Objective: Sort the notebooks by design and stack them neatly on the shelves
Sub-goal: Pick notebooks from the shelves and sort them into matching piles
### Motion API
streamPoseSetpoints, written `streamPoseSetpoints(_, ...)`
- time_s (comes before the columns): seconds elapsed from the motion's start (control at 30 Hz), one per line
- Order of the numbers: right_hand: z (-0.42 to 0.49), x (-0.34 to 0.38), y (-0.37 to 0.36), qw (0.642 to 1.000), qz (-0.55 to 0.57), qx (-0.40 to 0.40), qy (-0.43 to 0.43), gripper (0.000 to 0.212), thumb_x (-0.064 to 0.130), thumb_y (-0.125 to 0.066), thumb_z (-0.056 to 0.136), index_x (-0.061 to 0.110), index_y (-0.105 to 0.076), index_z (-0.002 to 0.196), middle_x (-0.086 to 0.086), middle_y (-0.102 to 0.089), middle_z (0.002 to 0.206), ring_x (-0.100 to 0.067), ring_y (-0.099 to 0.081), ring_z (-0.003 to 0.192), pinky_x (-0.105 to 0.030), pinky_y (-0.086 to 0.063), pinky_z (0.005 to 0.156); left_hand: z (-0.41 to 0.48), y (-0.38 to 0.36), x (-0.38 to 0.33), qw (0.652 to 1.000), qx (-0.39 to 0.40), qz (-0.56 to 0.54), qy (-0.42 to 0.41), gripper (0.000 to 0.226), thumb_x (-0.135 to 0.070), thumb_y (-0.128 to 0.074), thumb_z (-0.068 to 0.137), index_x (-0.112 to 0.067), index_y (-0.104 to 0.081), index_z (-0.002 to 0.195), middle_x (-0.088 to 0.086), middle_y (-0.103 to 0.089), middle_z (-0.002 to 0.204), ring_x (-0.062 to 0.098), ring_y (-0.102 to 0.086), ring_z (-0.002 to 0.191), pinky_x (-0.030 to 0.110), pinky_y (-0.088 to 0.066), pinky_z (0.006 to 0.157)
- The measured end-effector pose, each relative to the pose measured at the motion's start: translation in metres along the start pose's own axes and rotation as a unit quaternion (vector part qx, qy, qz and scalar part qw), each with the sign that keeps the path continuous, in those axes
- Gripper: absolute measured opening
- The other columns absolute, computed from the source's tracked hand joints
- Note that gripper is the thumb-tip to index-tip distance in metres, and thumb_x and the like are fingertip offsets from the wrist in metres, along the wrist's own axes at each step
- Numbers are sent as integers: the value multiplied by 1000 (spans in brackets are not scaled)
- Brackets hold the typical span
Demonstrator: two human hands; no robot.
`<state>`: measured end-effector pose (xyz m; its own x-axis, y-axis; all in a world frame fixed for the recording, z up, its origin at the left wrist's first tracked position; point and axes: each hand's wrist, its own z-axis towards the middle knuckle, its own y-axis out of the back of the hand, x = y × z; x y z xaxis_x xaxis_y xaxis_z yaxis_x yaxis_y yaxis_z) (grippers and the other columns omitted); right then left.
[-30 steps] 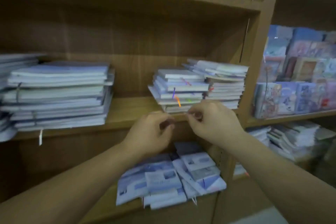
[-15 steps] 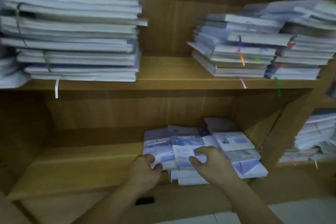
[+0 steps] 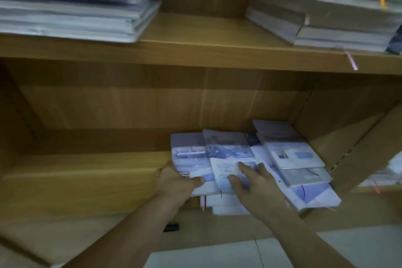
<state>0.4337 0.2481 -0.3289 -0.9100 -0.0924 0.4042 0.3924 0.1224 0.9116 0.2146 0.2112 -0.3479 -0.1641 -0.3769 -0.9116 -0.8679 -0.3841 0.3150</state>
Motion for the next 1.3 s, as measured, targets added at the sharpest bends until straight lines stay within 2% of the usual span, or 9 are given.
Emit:
streamPoseSetpoints(0.1,3,5,0,1000,-27,4,10,63,69,-44,93,43,-40,151,-8,-32,159,-33,-31,143,-42,-37,113,-5,-8,-4,999,4,-23,-44,51,-20,-89,73,-27,-65,118,-3,-71,111,11,-69,92,31,-59,81)
streamPoseSetpoints(0.3,-3,19,0,999,4,1,53,62,73,-61,82,46,-56,138,1,-34,155,-27,-33,140,-38,-35,113,-3,-7,-9,999,16,35,-36,41,-61,-48,93,-47,-55,131,-4,-65,122,18,-67,97,41,-59,87)
streamPoseSetpoints(0.43,2,9,8,995,93,-27,10,55,63,-71,81,37,-66,129,2,-51,145,-17,-46,135,-28,-38,107,-17,-10,-7,993,103,-39,-33,46,-44,-71,92,-40,-53,134,-18,-73,113,5,-70,99,31,-58,89)
streamPoseSetpoints(0.63,-3,-5,11,989,145,1,20,18,45,-67,92,49,-68,109,15,-71,116,-9,-67,106,-30,-55,91,-20,-16,-4,995,80,-1,-56,47,-38,-73,90,-36,-51,131,-15,-72,109,4,-70,85,26,-60,74)
streamPoseSetpoints(0.73,-7,-9,14,987,158,35,23,24,41,-60,98,44,-67,120,12,-69,119,-7,-67,100,-22,-55,83,-16,-8,-7,998,43,-13,-44,35,-26,-74,91,-27,-59,123,-7,-73,108,10,-69,88,24,-54,70)
streamPoseSetpoints(0.8,-10,-10,16,987,156,40,14,32,41,-56,100,37,-63,131,6,-65,126,-11,-65,105,-27,-54,89,-11,-1,-9,999,22,13,-45,30,-22,-68,94,-24,-58,122,-5,-72,106,15,-67,90,26,-50,73)
streamPoseSetpoints(1.0,-18,4,5,994,74,84,-2,31,47,-39,104,32,-63,115,-1,-60,105,-25,-59,103,-40,-49,95,-16,15,-8,999,31,24,-23,32,-17,-65,96,-21,-56,127,-2,-71,111,18,-66,97,26,-48,78)
streamPoseSetpoints(1.2,-14,26,10,996,54,66,-22,52,61,-50,96,31,-59,137,0,-59,141,-22,-54,129,-30,-38,107,-21,33,1,999,35,10,-7,26,-18,-71,93,-19,-62,117,-4,-73,106,17,-70,94,35,-58,84)
streamPoseSetpoints(1.3,-17,33,7,997,27,70,-14,53,66,-52,92,36,-60,135,8,-59,143,-17,-54,130,-27,-38,107,-23,44,6,999,37,17,5,25,-17,-74,90,-19,-64,113,-2,-75,104,19,-72,93,38,-59,89)
